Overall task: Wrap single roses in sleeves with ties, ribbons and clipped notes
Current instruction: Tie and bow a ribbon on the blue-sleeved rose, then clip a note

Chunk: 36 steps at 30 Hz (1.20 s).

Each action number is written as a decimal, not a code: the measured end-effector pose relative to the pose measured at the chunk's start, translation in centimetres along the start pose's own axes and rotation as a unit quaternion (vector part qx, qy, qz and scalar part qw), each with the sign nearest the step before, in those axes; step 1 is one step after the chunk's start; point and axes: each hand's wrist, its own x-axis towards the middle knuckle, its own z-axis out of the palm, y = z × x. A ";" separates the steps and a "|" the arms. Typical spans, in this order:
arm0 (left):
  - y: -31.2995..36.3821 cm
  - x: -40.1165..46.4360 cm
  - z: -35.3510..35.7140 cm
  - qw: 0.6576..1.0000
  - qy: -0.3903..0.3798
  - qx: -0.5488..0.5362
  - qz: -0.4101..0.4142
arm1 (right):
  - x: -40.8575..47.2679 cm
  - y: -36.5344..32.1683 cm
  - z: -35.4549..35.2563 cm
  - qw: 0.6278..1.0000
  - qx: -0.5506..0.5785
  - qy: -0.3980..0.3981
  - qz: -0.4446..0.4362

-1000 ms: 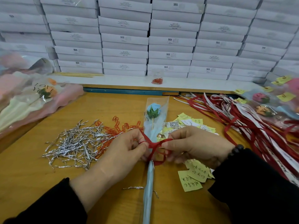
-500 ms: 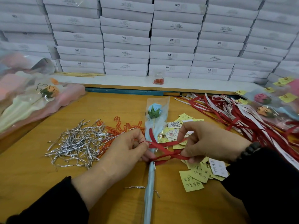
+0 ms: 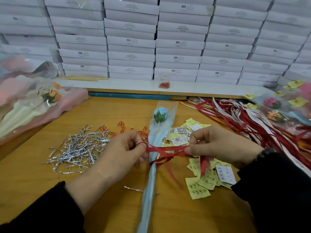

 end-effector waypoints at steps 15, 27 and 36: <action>-0.7 1.2 -3.1 0.986 0.095 0.127 0.055 | 0.1 0.6 -0.1 0.992 -0.124 -0.024 0.028; -2.4 1.9 -5.5 0.957 0.089 0.274 0.033 | 0.1 0.4 -0.1 0.980 -0.194 -0.025 0.043; 0.1 0.8 -3.6 0.920 0.023 0.387 0.055 | -0.1 -0.5 1.2 0.959 -0.269 0.082 -0.025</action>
